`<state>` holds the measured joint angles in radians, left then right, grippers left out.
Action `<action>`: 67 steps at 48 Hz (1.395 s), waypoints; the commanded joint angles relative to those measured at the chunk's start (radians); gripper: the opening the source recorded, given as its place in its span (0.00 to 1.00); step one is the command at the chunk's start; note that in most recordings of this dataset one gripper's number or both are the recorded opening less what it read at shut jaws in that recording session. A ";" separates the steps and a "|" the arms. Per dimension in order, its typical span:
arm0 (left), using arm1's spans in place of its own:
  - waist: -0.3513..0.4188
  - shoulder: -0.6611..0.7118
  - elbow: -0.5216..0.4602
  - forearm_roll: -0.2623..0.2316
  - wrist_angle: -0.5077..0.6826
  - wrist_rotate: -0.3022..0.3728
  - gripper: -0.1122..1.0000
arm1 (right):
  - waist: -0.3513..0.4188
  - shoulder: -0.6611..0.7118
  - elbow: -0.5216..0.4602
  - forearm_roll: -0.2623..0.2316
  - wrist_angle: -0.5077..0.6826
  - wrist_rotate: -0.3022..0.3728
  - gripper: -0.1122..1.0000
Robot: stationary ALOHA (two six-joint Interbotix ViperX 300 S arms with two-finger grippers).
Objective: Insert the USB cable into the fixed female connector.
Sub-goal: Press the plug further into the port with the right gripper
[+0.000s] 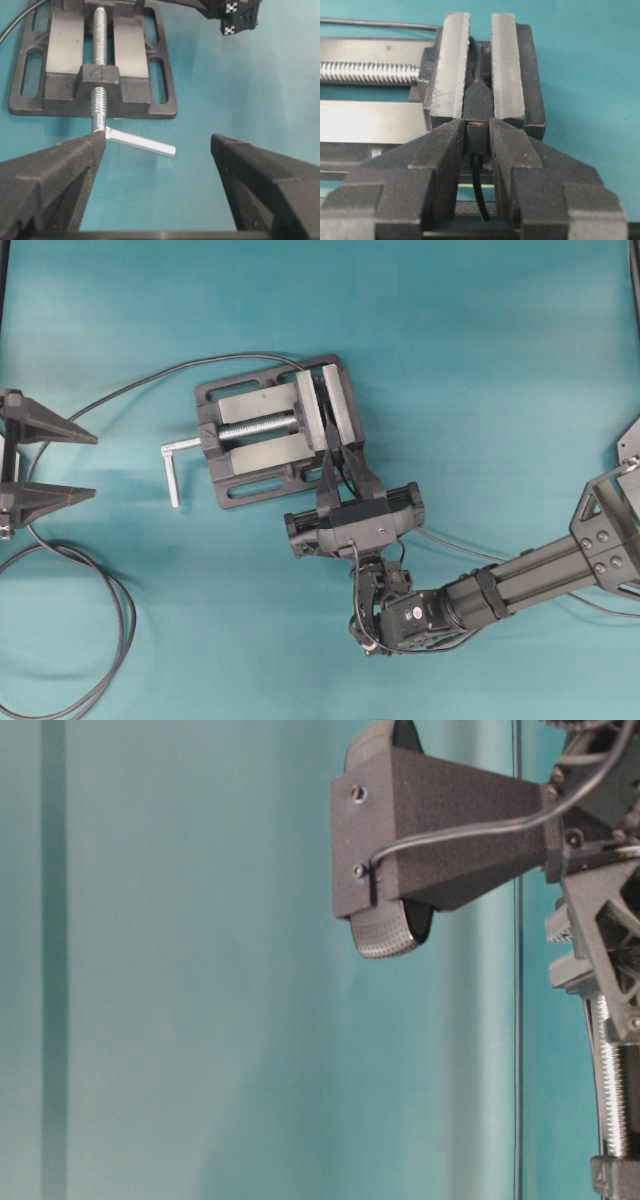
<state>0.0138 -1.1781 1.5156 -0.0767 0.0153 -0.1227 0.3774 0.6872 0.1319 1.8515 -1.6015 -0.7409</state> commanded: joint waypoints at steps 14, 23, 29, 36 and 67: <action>0.002 0.015 -0.011 0.003 -0.009 -0.009 1.00 | -0.206 -0.023 -0.012 -0.040 0.005 0.011 0.28; 0.000 0.014 -0.011 0.002 -0.008 -0.009 1.00 | -0.199 -0.023 -0.012 -0.020 0.006 0.006 0.28; 0.000 0.015 -0.011 0.003 -0.009 -0.009 1.00 | -0.181 -0.023 -0.011 0.000 0.008 0.003 0.28; 0.000 0.015 -0.011 0.003 -0.009 -0.009 1.00 | -0.152 -0.023 -0.009 0.058 0.009 0.003 0.28; 0.000 0.015 -0.011 0.003 -0.008 -0.011 1.00 | -0.017 -0.023 -0.064 0.137 0.026 0.000 0.28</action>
<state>0.0138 -1.1766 1.5156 -0.0767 0.0153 -0.1227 0.3743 0.6857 0.0798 1.9788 -1.5739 -0.7424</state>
